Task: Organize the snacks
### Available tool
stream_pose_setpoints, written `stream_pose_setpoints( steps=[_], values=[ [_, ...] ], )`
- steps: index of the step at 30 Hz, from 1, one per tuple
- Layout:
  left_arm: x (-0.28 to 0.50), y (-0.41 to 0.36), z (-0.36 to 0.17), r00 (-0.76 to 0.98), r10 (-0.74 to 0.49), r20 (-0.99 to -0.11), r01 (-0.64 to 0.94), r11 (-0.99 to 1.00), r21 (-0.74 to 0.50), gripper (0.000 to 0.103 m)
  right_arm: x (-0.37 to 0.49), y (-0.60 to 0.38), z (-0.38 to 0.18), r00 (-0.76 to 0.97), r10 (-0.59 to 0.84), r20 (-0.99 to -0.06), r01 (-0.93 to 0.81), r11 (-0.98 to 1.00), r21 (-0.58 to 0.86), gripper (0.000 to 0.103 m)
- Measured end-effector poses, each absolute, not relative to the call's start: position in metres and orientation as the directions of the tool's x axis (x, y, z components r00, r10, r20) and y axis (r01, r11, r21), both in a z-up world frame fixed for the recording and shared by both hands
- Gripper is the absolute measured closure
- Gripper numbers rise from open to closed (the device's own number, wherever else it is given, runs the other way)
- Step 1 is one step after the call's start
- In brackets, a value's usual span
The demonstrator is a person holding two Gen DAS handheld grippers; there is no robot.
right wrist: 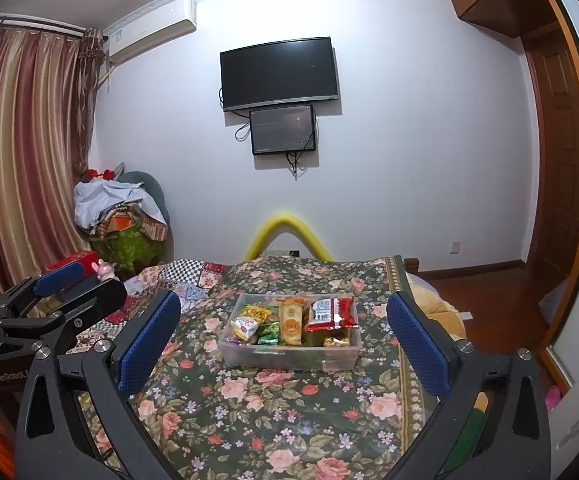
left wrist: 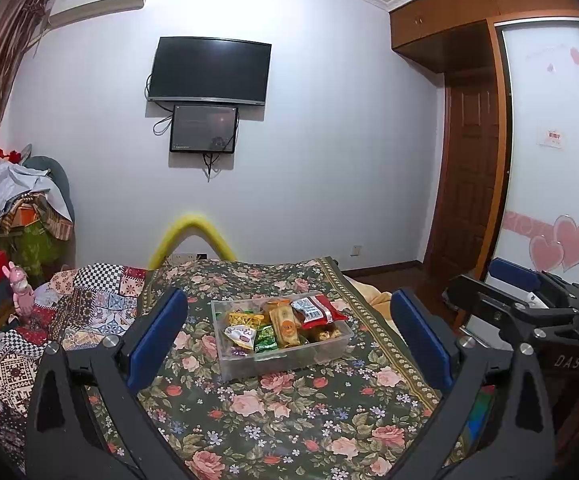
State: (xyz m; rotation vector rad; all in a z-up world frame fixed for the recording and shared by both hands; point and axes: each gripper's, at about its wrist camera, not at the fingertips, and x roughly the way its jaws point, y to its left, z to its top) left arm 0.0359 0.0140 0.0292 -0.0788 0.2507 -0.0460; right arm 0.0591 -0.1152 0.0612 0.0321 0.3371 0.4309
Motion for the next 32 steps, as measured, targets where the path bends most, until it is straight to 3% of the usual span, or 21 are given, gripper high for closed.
stream_pose_setpoints(
  steps=[32],
  values=[
    [0.0405,0.0130,0.0274,0.960,-0.086,-0.266,0.062,0.994,-0.094,0.000,0.0581,-0.1166,0.0607,0.860,0.398,-0.320,-0.390,0.916,0.093,0.000]
  ],
)
